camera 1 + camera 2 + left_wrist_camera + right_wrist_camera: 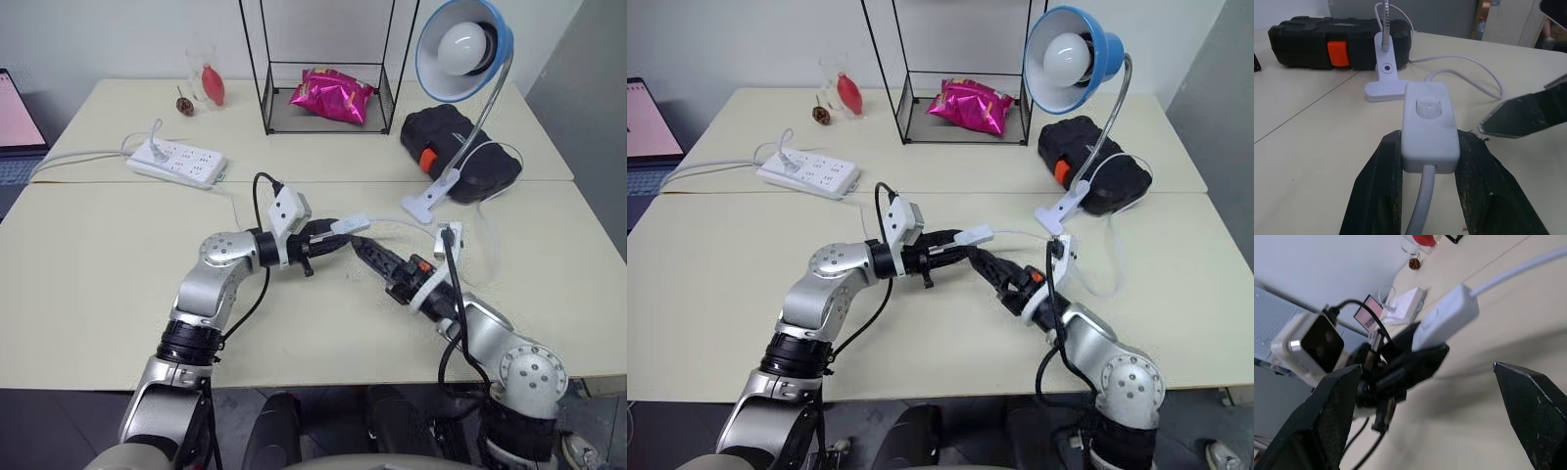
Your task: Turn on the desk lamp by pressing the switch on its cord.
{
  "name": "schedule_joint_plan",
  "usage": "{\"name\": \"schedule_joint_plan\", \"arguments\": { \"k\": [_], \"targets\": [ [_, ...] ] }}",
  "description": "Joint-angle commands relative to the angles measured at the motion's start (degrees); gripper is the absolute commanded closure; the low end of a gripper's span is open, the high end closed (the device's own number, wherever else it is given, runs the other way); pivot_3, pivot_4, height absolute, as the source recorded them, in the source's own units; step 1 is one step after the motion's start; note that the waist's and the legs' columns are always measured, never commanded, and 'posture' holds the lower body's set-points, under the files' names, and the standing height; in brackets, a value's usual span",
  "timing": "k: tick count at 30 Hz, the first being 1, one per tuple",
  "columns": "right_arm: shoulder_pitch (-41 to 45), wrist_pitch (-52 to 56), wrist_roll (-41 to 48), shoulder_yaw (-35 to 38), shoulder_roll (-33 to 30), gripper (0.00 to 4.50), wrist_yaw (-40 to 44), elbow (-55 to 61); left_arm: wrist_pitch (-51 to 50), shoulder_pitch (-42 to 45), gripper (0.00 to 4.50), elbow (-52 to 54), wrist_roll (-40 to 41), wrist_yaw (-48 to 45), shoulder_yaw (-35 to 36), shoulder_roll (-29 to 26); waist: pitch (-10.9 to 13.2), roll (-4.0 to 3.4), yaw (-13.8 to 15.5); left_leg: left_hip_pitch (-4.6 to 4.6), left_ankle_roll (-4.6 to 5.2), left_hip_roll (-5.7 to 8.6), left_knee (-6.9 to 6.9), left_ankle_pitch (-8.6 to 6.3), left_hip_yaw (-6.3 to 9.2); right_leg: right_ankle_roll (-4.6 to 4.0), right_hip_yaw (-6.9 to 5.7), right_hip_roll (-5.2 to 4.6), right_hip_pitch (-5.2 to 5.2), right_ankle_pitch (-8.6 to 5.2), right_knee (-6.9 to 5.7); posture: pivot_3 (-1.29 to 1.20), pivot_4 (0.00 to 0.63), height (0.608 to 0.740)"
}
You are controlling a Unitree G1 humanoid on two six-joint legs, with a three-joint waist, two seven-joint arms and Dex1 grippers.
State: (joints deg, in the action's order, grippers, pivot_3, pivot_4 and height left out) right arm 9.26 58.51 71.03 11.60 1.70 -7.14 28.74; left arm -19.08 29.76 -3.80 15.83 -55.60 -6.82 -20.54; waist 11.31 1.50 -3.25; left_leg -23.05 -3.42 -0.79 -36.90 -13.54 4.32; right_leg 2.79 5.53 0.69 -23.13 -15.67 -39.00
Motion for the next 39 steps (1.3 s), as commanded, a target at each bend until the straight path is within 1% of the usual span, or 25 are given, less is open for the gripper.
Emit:
{"name": "schedule_joint_plan", "arguments": {
  "k": [1, 5, 10, 25, 28, 30, 33, 38, 39],
  "targets": [
    [2.3, -3.23, 3.13, -0.28, 1.46, 0.0, -2.15, -2.64, -0.63, -0.27, 3.38, 3.81, 1.48, 0.1, 0.3, -0.55, 0.0, 0.0, 0.03, 0.0, 0.0, 0.0, 0.01, 0.0, 0.0, 0.0, 0.0, 0.0, -0.01, 0.0, 0.0, 0.0, 0.15, 0.74],
    [5.15, -4.65, 3.92, -0.7, 1.98, 0.0, -1.89, -6.58, -1.45, -0.62, 3.38, 5.02, 1.64, 0.01, 0.08, -0.88, 0.0, -0.01, -0.09, 0.0, 0.0, 0.0, 0.0, 0.0, -0.04, 0.03, 0.04, 0.0, -0.02, 0.0, 0.0, 0.0, 0.15, 0.74],
    [6.39, -5.8, 4.21, -1.65, 1.97, 0.0, -1.81, -8.88, -1.95, -0.83, 3.38, 5.68, 1.64, -0.28, -0.11, -1.28, 0.0, -0.01, -0.11, 0.01, 0.0, -0.06, 0.02, 0.0, -0.01, 0.05, 0.01, 0.08, -0.03, -0.02, -0.02, 0.0, 0.15, 0.74],
    [5.89, -7.4, 5.76, -2.99, 1.97, 0.0, -2.4, -9.85, -1.49, -1.05, 3.38, 5.62, 1.32, -0.01, -0.47, -1.8, 0.0, -0.01, -0.1, 0.0, 0.0, -0.05, 0.03, 0.0, -0.02, 0.04, 0.03, 0.07, -0.04, -0.02, 0.0, 0.0, 0.15, 0.74],
    [5.73, -7.07, 6.28, -3.38, 1.66, 0.56, -2.9, -10.08, -1.4, -1.01, 3.38, 5.58, 1.33, 0.04, -0.55, -1.84, 0.0, -0.01, -0.1, 0.0, 0.0, -0.05, 0.03, 0.0, -0.02, 0.05, 0.03, 0.07, -0.04, -0.03, 0.0, 0.0, 0.15, 0.74],
    [5.56, -6.85, 6.59, -3.72, 1.53, 1.06, -3.15, -10.13, -1.34, -0.92, 3.38, 5.56, 1.36, 0.12, -0.63, -1.8, 0.0, -0.01, -0.11, -0.01, 0.0, -0.05, 0.03, 0.0, -0.03, 0.07, 0.03, 0.07, -0.04, -0.04, 0.0, 0.0, 0.15, 0.74],
    [5.53, -6.53, 6.8, -4.36, 1.27, 1.63, -3.47, -10.36, -1.21, -0.77, 3.38, 5.55, 1.35, 0.14, -0.81, -1.69, 0.0, -0.01, -0.11, -0.01, 0.0, -0.05, 0.03, 0.0, -0.02, 0.07, 0.04, 0.07, -0.05, -0.04, 0.0, 0.0, 0.15, 0.74],
    [5.48, -6.77, 7.42, -4.7, 1.28, 2.75, -4.35, -10.66, -1.03, -0.77, 3.38, 5.77, 1.38, 0.13, -1.03, -1.59, 0.0, -0.01, -0.11, -0.01, 0.0, -0.05, 0.03, 0.0, -0.03, 0.07, 0.04, 0.07, -0.05, -0.04, 0.01, 0.0, 0.15, 0.74],
    [5.43, -6.95, 7.63, -4.63, 1.41, 3.04, -4.58, -10.7, -1.0, -0.81, 3.38, 5.79, 1.37, 0.15, -1.05, -1.6, 0.0, -0.01, -0.1, -0.01, 0.0, -0.05, 0.03, 0.0, -0.02, 0.07, 0.04, 0.07, -0.05, -0.04, 0.01, 0.0, 0.15, 0.74]
  ]
}}
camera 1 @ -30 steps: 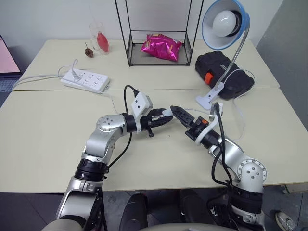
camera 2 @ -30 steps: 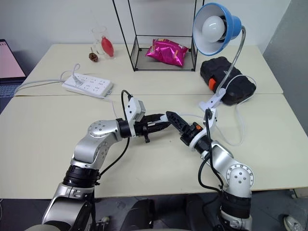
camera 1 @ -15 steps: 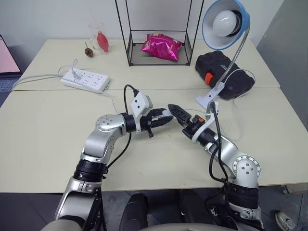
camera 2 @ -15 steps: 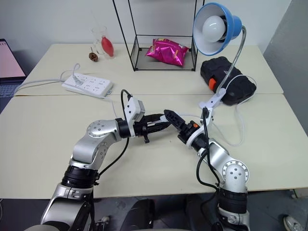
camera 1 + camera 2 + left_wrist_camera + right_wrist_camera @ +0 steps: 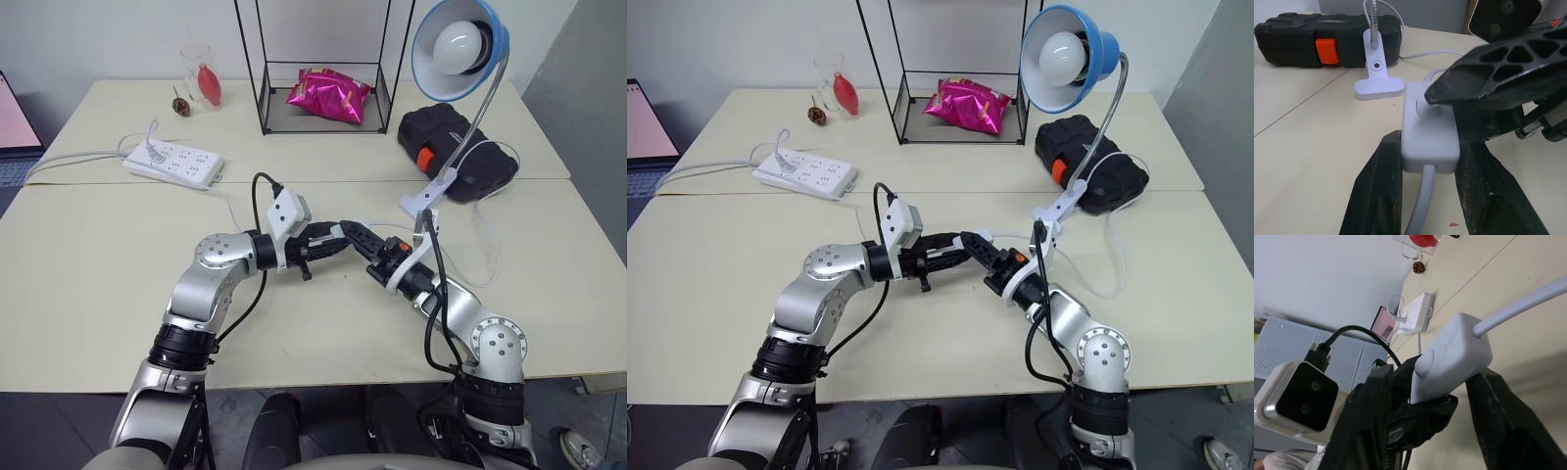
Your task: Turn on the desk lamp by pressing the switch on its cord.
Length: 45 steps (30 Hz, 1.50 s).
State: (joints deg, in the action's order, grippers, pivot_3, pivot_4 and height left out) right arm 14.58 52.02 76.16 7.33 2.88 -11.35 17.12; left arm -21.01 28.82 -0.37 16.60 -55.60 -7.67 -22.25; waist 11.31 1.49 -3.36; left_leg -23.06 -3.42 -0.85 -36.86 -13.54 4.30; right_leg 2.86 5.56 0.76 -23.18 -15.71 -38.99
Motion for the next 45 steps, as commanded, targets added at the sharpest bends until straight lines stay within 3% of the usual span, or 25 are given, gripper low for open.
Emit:
{"name": "schedule_joint_plan", "arguments": {
  "k": [1, 4, 14, 16, 24, 44, 45],
  "targets": [
    [0.08, -0.6, 2.67, -0.3, 0.33, 3.31, -0.54, 0.87, 0.99, 0.05, 3.38, 2.35, 0.57, 0.17, -0.23, 0.1, 0.0, 0.0, 0.0, 0.0, 0.0, 0.0, 0.0, 0.0, 0.0, 0.0, 0.0, 0.0, 0.0, 0.0, 0.0, 0.0, 0.15, 0.74],
    [-0.1, -1.22, 3.57, -0.13, 0.61, 3.83, -0.85, 0.74, 1.2, -0.19, 3.39, 2.22, 0.49, 0.29, -0.31, 0.05, 0.0, 0.0, 0.0, 0.0, 0.0, 0.0, 0.0, 0.0, 0.0, 0.0, 0.0, 0.0, -0.01, 0.0, 0.0, 0.0, 0.15, 0.74],
    [0.09, -1.48, 6.83, -0.39, 0.39, 3.85, -0.64, 0.18, 1.06, -0.34, 3.39, 2.73, 0.63, 2.07, -0.34, 0.82, 0.0, 0.0, 0.0, -0.01, 0.0, 0.0, 0.01, 0.0, 0.0, 0.01, 0.0, 0.0, -0.01, -0.01, 0.01, 0.0, 0.15, 0.74],
    [0.12, -1.88, 7.41, -0.35, 0.24, 3.17, 0.09, 0.63, 0.87, -0.73, 3.39, 3.17, 0.63, 3.21, -0.19, 1.22, 0.0, 0.0, 0.0, -0.01, 0.0, 0.0, 0.01, 0.0, 0.0, 0.01, 0.0, 0.0, -0.01, -0.01, 0.02, 0.0, 0.15, 0.74],
    [-1.18, -3.73, 11.3, -0.05, 0.0, 1.48, -2.06, 2.06, 1.0, -1.29, 3.39, 3.81, -0.03, 7.84, 0.42, 3.21, 0.0, 0.0, 0.01, -0.02, 0.0, 0.0, 0.01, 0.0, 0.0, 0.01, 0.02, 0.0, -0.01, -0.01, 0.02, 0.0, 0.15, 0.74],
    [0.4, -7.78, 9.58, -1.58, 0.98, 1.48, -3.36, -1.17, 0.08, -2.08, 3.39, 5.29, 0.54, 8.97, -0.07, 3.55, 0.0, 0.0, 0.0, -0.03, 0.0, 0.0, 0.04, 0.0, -0.01, 0.02, 0.02, 0.0, -0.02, -0.02, 0.04, 0.0, 0.15, 0.74],
    [0.38, -7.74, 9.59, -1.67, 0.95, 1.67, -3.5, -1.24, 0.08, -2.08, 3.39, 5.3, 0.55, 8.94, -0.08, 3.55, 0.0, 0.0, 0.0, -0.03, 0.0, 0.0, 0.04, 0.0, -0.01, 0.02, 0.02, 0.0, -0.02, -0.02, 0.04, 0.0, 0.15, 0.74]
  ]
}}
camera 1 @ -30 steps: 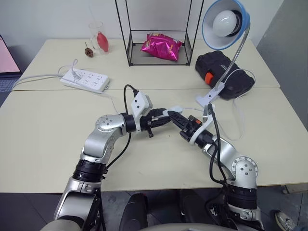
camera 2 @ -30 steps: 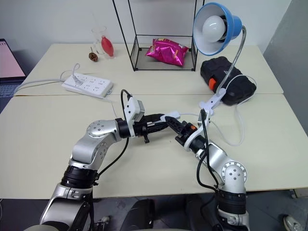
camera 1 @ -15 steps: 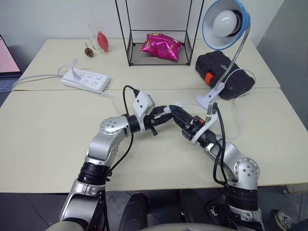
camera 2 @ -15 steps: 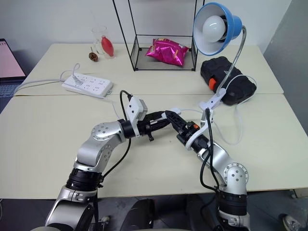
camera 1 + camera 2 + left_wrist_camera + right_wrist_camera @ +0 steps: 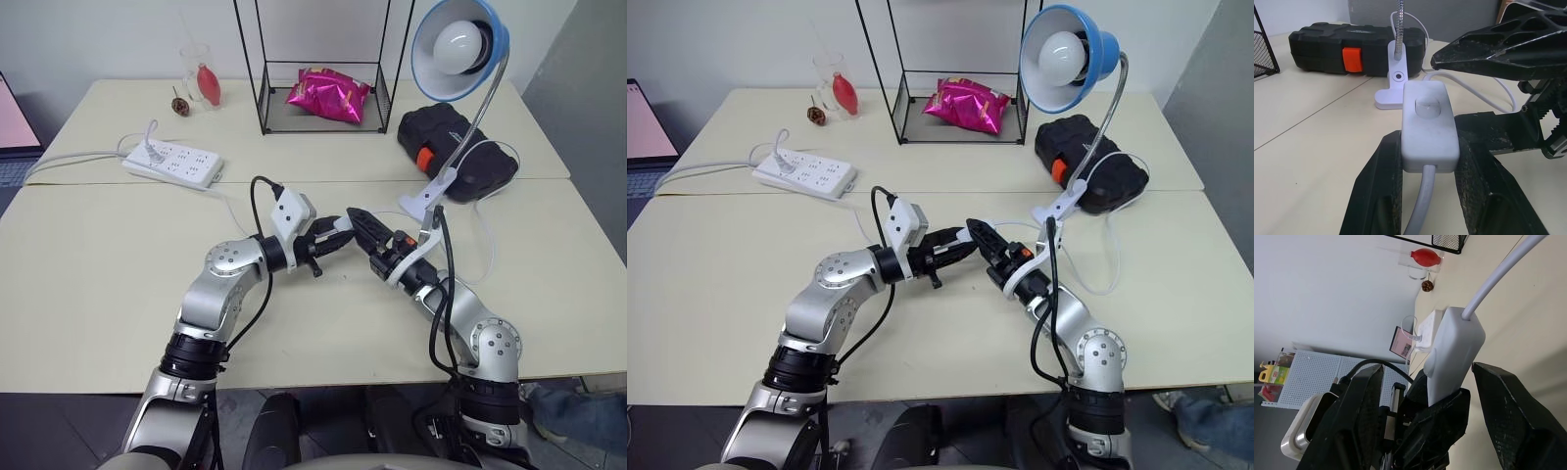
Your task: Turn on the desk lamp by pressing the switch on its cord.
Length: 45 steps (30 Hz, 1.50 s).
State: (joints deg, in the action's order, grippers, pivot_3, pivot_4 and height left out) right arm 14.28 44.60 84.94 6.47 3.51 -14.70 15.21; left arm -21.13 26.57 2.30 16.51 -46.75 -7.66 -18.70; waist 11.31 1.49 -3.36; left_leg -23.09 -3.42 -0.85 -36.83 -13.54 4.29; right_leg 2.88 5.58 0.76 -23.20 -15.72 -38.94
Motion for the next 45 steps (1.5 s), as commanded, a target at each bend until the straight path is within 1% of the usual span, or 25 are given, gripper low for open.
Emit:
{"name": "schedule_joint_plan", "arguments": {
  "k": [1, 2, 5, 6, 7, 9, 11, 12, 23, 24, 25, 29, 45],
  "targets": [
    [0.66, -0.31, 0.8, -0.89, 0.29, 1.85, -0.27, 0.62, 0.21, 0.16, 3.39, 2.63, 0.64, 0.08, -0.09, 0.0, 0.0, 0.0, 0.0, 0.0, 0.0, 0.0, 0.0, 0.0, 0.0, 0.0, 0.0, 0.0, 0.0, 0.0, 0.0, 0.0, 0.15, 0.74],
    [0.59, -0.25, 0.89, -0.96, 0.24, 1.99, -0.43, 0.61, 0.19, 0.16, 3.39, 2.68, 0.66, 0.07, -0.12, 0.03, 0.0, 0.0, 0.0, 0.0, 0.0, 0.0, 0.0, 0.0, 0.0, 0.0, 0.0, 0.0, 0.0, 0.0, 0.0, 0.0, 0.15, 0.74],
    [0.5, -0.1, 1.06, -1.26, 0.08, 2.63, -0.82, 0.47, 0.19, 0.15, 3.39, 2.79, 0.74, -0.07, -0.21, 0.04, 0.0, 0.0, 0.0, 0.0, 0.0, 0.0, 0.0, 0.0, 0.0, 0.0, 0.0, 0.0, 0.0, 0.0, 0.0, 0.0, 0.15, 0.74],
    [0.49, -0.1, 1.12, -1.32, 0.07, 2.93, -1.0, 0.4, 0.18, 0.14, 3.39, 2.84, 0.78, -0.15, -0.25, 0.02, 0.0, 0.0, 0.0, 0.0, 0.0, 0.0, 0.0, 0.0, 0.0, 0.0, 0.0, 0.0, 0.0, 0.0, 0.0, 0.0, 0.15, 0.74],
    [0.49, -0.16, 1.22, -1.35, 0.1, 3.1, -1.16, 0.35, 0.18, 0.14, 3.39, 2.87, 0.81, -0.23, -0.27, -0.02, 0.0, 0.0, 0.0, 0.0, 0.0, 0.0, 0.0, 0.0, 0.0, 0.0, 0.0, 0.0, 0.0, 0.0, 0.0, 0.0, 0.15, 0.74],
    [0.44, -0.32, 1.38, -1.34, 0.19, 3.61, -1.36, 0.32, 0.28, 0.05, 3.39, 2.89, 0.81, -0.4, -0.26, -0.19, 0.0, 0.0, 0.0, 0.0, 0.0, 0.0, 0.0, 0.0, 0.0, 0.0, 0.0, 0.0, 0.0, 0.0, 0.0, 0.0, 0.15, 0.74],
    [0.4, -0.44, 1.53, -1.31, 0.28, 3.89, -1.4, 0.36, 0.32, -0.07, 3.39, 2.96, 0.86, -0.49, -0.25, -0.34, 0.0, 0.0, 0.0, 0.0, 0.0, 0.0, 0.0, 0.0, 0.0, 0.0, 0.0, 0.0, -0.01, 0.0, 0.0, 0.0, 0.15, 0.74],
    [0.44, -0.55, 1.64, -1.25, 0.37, 3.91, -1.37, 0.31, 0.34, -0.11, 3.39, 2.99, 0.88, -0.48, -0.28, -0.4, 0.0, 0.0, 0.0, 0.0, 0.0, 0.0, 0.01, 0.0, 0.0, 0.0, 0.0, 0.0, -0.01, 0.0, 0.0, 0.0, 0.15, 0.74],
    [0.94, -0.93, 2.21, -0.76, 0.45, 3.92, -0.38, 0.32, 0.37, -0.57, 3.39, 3.49, 1.08, 0.0, -0.42, -0.5, 0.0, 0.0, 0.0, 0.0, 0.0, 0.0, 0.01, 0.0, 0.0, 0.0, 0.0, 0.0, -0.01, 0.0, 0.01, 0.0, 0.15, 0.74],
    [0.95, -1.02, 2.28, -0.68, 0.42, 3.21, -0.09, 0.55, 0.36, -0.6, 3.39, 3.53, 1.07, 0.03, -0.43, -0.5, 0.0, 0.0, 0.0, 0.0, 0.0, 0.0, 0.01, 0.0, 0.0, 0.0, 0.0, 0.0, -0.01, 0.0, 0.01, 0.0, 0.15, 0.74],
    [0.98, -1.06, 2.34, -0.64, 0.35, 3.07, 0.03, 0.79, 0.38, -0.61, 3.39, 3.51, 1.02, 0.08, -0.43, -0.49, 0.0, 0.0, 0.0, 0.0, 0.0, 0.0, 0.01, 0.0, 0.0, 0.0, 0.0, 0.0, -0.01, 0.0, 0.01, 0.0, 0.15, 0.74],
    [1.03, -1.33, 2.36, -0.58, 0.12, 2.04, 0.01, 1.09, 0.42, -0.56, 3.39, 3.39, 0.95, 0.24, -0.45, -0.51, 0.0, 0.0, 0.0, -0.01, 0.0, 0.0, 0.01, 0.0, 0.0, 0.0, 0.01, 0.0, -0.01, 0.0, 0.01, 0.0, 0.15, 0.74],
    [0.06, -2.61, 2.27, -0.43, 0.45, 2.03, -2.16, 0.0, 0.65, -0.37, 3.39, 3.05, 0.95, 0.29, -0.34, -0.42, 0.0, 0.0, 0.0, -0.01, 0.0, 0.0, 0.02, 0.0, 0.0, 0.0, 0.0, 0.0, -0.01, -0.01, 0.02, 0.0, 0.15, 0.74]
  ]
}}
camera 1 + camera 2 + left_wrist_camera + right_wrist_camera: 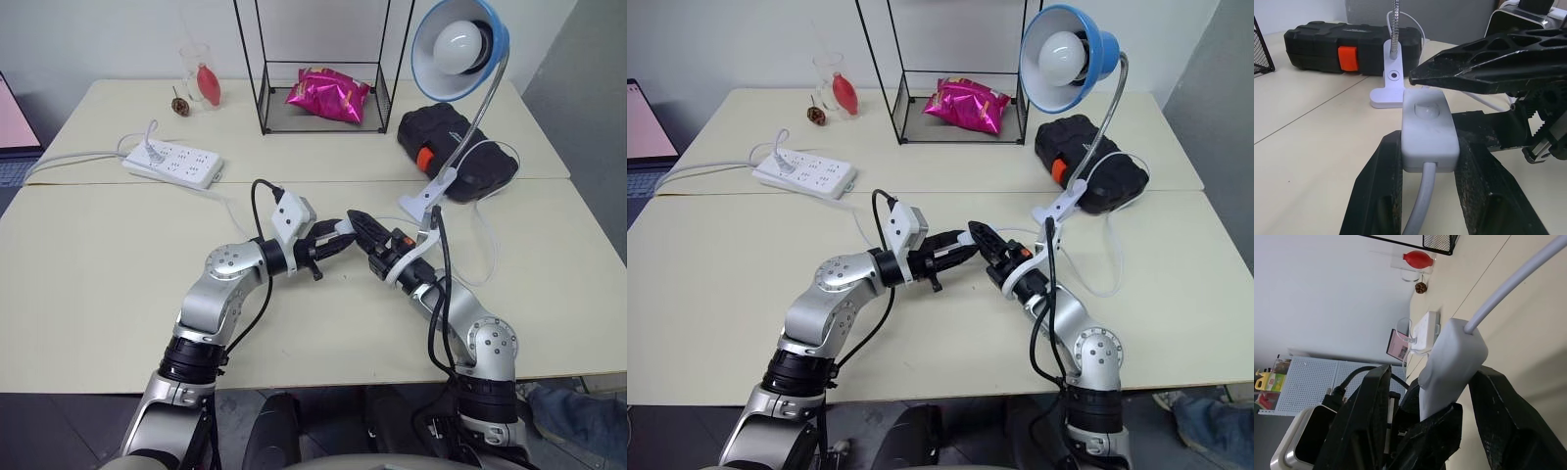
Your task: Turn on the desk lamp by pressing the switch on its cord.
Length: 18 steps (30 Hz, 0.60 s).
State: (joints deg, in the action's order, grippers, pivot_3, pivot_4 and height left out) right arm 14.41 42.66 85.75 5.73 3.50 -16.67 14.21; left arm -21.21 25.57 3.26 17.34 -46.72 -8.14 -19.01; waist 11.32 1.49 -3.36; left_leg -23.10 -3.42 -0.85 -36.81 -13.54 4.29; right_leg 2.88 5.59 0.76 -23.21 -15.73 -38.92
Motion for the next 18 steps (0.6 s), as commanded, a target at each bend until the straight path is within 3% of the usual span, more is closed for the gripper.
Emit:
{"name": "schedule_joint_plan", "arguments": {
  "k": [1, 10, 18],
  "targets": [
    [-0.21, -0.62, 1.52, 0.24, 0.44, 2.03, -0.31, 1.03, 0.72, 0.65, 3.39, 2.07, 0.12, 0.28, 0.15, -0.09, 0.0, 0.0, 0.0, 0.0, 0.0, 0.0, 0.0, 0.0, 0.0, 0.0, 0.0, 0.0, 0.0, 0.0, 0.0, 0.0, 0.15, 0.74],
    [-0.99, -0.28, 2.39, -0.06, 0.16, 2.03, -1.01, 1.25, 0.7, 0.85, 3.39, 1.86, 0.08, 0.36, 0.2, 0.02, 0.0, 0.0, 0.0, 0.0, 0.0, 0.0, 0.01, 0.0, 0.0, 0.0, 0.01, 0.0, 0.0, 0.0, 0.01, 0.0, 0.15, 0.74],
    [-1.09, -0.08, 2.7, -0.38, 0.07, 3.55, -0.75, 1.25, 0.7, 0.9, 3.39, 1.75, 0.03, 0.33, 0.23, 0.1, 0.0, 0.0, 0.0, -0.01, 0.0, 0.0, 0.01, 0.0, 0.0, 0.0, 0.0, 0.0, -0.01, 0.0, 0.01, 0.0, 0.15, 0.74]
  ]
}}
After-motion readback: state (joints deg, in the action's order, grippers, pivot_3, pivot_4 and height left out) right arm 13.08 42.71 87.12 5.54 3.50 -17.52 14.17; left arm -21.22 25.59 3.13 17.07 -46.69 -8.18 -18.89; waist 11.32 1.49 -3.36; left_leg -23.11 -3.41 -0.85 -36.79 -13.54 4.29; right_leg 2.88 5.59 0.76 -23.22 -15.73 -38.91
